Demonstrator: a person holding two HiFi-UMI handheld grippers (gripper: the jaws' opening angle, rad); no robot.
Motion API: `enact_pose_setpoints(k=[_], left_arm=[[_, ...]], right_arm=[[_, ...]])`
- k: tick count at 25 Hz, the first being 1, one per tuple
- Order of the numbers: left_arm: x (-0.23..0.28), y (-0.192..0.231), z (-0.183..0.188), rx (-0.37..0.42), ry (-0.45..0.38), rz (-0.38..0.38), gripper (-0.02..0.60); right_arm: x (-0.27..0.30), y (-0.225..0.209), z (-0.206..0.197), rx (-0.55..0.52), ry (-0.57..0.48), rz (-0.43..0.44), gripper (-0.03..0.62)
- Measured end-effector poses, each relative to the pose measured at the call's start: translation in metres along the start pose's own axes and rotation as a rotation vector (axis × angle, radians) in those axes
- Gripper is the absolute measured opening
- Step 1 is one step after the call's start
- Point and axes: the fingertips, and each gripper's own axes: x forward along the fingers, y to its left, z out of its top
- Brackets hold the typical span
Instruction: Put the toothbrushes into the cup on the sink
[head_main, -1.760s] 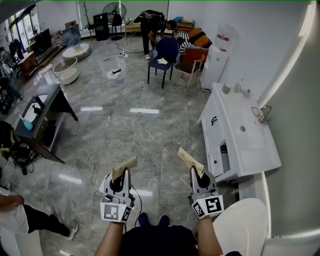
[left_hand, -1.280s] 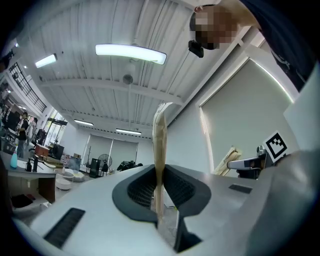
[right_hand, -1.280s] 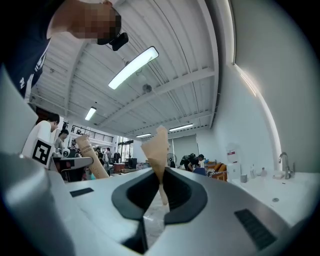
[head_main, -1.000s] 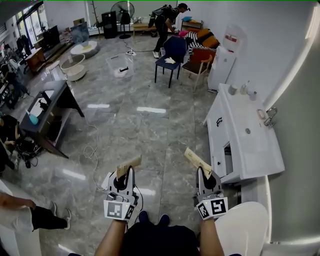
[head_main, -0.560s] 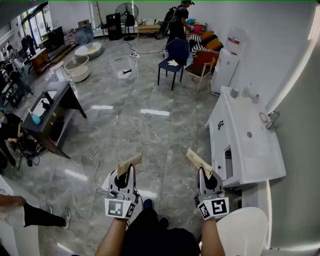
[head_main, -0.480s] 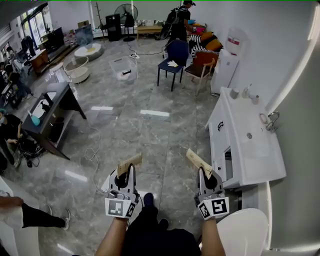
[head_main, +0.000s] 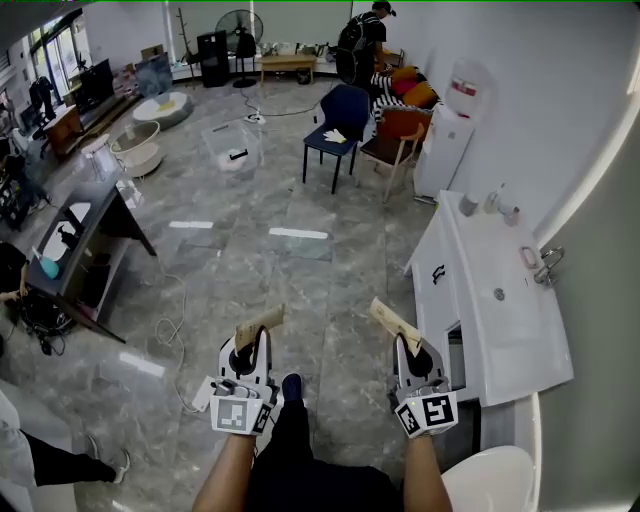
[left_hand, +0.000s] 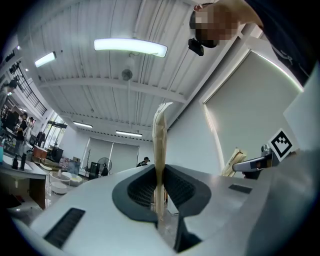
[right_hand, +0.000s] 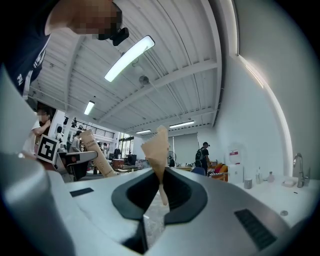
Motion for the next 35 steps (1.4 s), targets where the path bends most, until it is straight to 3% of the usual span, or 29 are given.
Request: enact_pose_setpoints(k=[10,14,23,27,35], left_arm=[[0.206,0.126,-0.034,0.004,-0.006,-0.046,0.061],[0.279,0.158,-0.047,0.005,-0.010,-0.077,0.061],[0.408,0.185,-0.085,-0.020,-0.022,-0.092,0.061],[0.479,0.198,-0.116,-0.004,0.015,-0.060,0.061],[0.635,0.200,-0.125,0.037,-0.026,-0.020,0.061]], right_arm=[[0.234,-0.055,0.006,0.013,-0.023,-0.023,0.048],[0.310,-0.076,0.009,0.002,-0.040,-0.023,0.048],[0.421,-0.148,-0.008,-0.009,-0.010,-0.041,0.048],[0.482,-0.199,-0.018,-0.010,-0.003,-0.030,0.048],[0.607,-0.307,-0.009,0.003,-0.006,0.008,0.048]])
